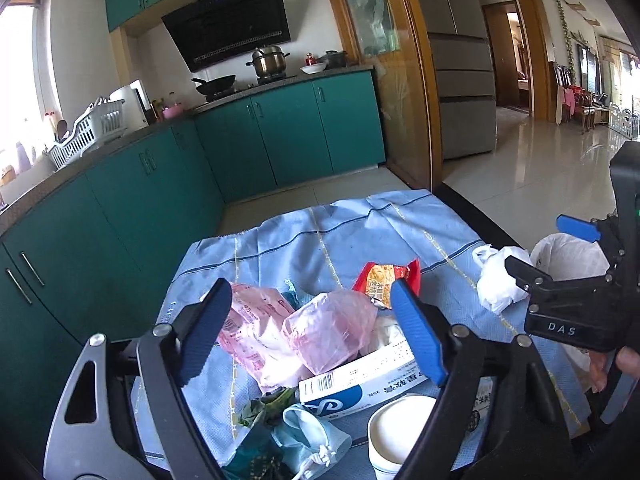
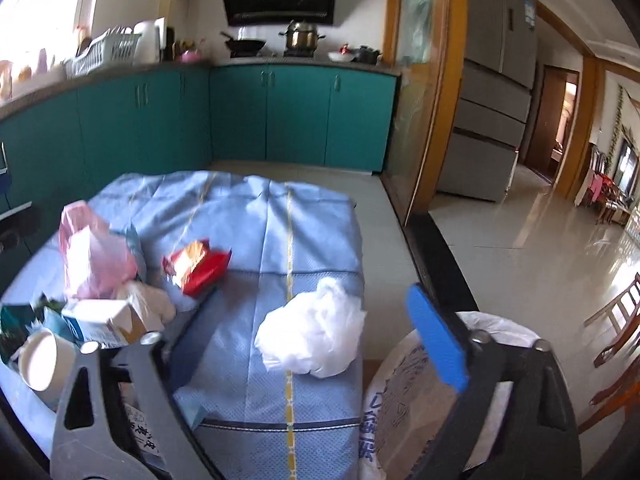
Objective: Collect trash
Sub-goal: 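Grasp the white plastic bag with the right gripper while the left tool approaches the pink bag, then lower the left gripper onto the pink plastic bag and close on it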
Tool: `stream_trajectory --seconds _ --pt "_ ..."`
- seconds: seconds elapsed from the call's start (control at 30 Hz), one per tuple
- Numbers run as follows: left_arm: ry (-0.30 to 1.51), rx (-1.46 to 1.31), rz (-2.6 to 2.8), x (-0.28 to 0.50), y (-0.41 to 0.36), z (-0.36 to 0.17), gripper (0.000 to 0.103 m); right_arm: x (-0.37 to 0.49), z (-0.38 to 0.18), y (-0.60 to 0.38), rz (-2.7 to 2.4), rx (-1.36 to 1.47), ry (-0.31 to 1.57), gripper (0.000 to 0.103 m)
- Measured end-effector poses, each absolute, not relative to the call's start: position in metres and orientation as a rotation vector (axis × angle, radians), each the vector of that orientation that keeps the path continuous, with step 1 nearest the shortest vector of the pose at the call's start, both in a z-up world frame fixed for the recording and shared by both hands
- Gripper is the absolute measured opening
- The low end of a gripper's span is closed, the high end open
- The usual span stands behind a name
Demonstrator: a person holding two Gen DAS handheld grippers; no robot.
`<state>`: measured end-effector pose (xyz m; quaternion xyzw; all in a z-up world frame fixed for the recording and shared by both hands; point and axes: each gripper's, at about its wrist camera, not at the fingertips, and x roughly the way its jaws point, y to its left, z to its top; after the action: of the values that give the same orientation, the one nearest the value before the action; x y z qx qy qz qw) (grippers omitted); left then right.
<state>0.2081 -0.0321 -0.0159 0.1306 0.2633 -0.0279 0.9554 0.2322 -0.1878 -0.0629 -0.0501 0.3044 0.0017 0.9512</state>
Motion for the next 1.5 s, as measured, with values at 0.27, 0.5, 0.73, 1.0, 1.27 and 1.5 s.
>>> stream_trajectory --seconds 0.27,0.5,0.73,1.0,1.27,1.5 --pt "0.722 0.042 0.044 0.28 0.047 -0.034 0.072 0.269 -0.08 -0.217 -0.007 0.035 0.749 0.064" --pt "0.802 -0.006 0.088 0.3 0.078 -0.05 0.087 0.291 -0.112 -0.205 0.01 0.022 0.846 0.086" --pt "0.886 -0.107 -0.042 0.305 0.082 -0.064 0.095 0.289 -0.12 -0.182 0.101 0.014 0.867 0.043" --pt "0.76 0.008 -0.163 0.283 0.028 -0.046 0.097 0.285 -0.113 -0.187 0.128 0.06 0.866 0.042" --pt "0.74 0.268 -0.171 0.279 -0.03 -0.058 0.097 0.282 -0.116 -0.185 0.133 0.035 0.87 0.042" --pt "0.739 0.299 -0.176 0.274 -0.039 -0.062 0.097 0.281 -0.117 -0.179 0.135 0.014 0.869 0.043"
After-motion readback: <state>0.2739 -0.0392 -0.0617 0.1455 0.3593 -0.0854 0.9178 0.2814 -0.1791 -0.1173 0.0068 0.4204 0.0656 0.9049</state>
